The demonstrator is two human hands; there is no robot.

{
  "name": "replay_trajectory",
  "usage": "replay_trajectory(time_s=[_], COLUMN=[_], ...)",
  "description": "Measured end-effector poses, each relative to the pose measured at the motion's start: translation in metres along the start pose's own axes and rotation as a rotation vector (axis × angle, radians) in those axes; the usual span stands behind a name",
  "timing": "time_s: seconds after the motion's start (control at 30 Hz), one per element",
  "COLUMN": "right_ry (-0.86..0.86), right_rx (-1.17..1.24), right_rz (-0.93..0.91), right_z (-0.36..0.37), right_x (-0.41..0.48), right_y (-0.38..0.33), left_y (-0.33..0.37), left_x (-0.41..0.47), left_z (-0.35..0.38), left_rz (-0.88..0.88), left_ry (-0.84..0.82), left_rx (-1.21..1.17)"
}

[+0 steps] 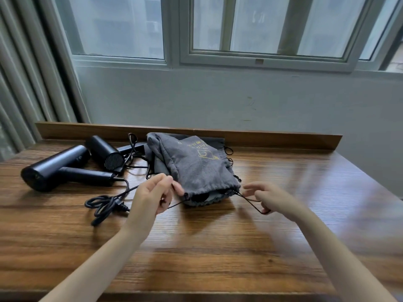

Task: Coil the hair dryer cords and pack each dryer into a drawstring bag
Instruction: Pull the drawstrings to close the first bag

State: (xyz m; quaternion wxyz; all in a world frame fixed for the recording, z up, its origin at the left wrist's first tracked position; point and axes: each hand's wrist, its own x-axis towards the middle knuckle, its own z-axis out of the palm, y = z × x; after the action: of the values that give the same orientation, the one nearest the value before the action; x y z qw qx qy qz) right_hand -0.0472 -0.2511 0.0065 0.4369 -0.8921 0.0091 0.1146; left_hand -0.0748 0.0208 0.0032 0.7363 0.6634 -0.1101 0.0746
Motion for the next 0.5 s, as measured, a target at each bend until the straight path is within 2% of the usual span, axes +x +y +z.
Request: replay_trajectory(time_s=[0.1,0.23,0.3,0.33,0.4,0.5], right_ry=[-0.188,-0.026,-0.015,-0.009,0.076,0.233], right_rx=[-0.04,-0.064,-0.068,-0.041,0.189,0.749], right_rz=[0.004,-0.037,-0.06,-0.068,-0.047,0.017], right_z=[0.015,0.028,0.029,0.029,0.027,0.019], right_x=[0.011,0.024,0.026,0.026,0.027,0.032], right_y=[-0.003,-0.001,0.001,0.002,0.004,0.01], left_y=[-0.004,-0.015,-0.016,-0.016,-0.019,-0.028], left_x=[0.006,0.003,0.001,0.001,0.006,0.018], left_z=[0.005,0.002,0.004,0.006,0.007,0.002], left_rz=[-0.099,-0.121,-0.056,-0.056,-0.089,-0.19], left_ry=[0.019,-0.116,-0.197,-0.238,-0.243,0.053], left_rx=[0.321,1.149,1.37,1.348,1.081,0.51])
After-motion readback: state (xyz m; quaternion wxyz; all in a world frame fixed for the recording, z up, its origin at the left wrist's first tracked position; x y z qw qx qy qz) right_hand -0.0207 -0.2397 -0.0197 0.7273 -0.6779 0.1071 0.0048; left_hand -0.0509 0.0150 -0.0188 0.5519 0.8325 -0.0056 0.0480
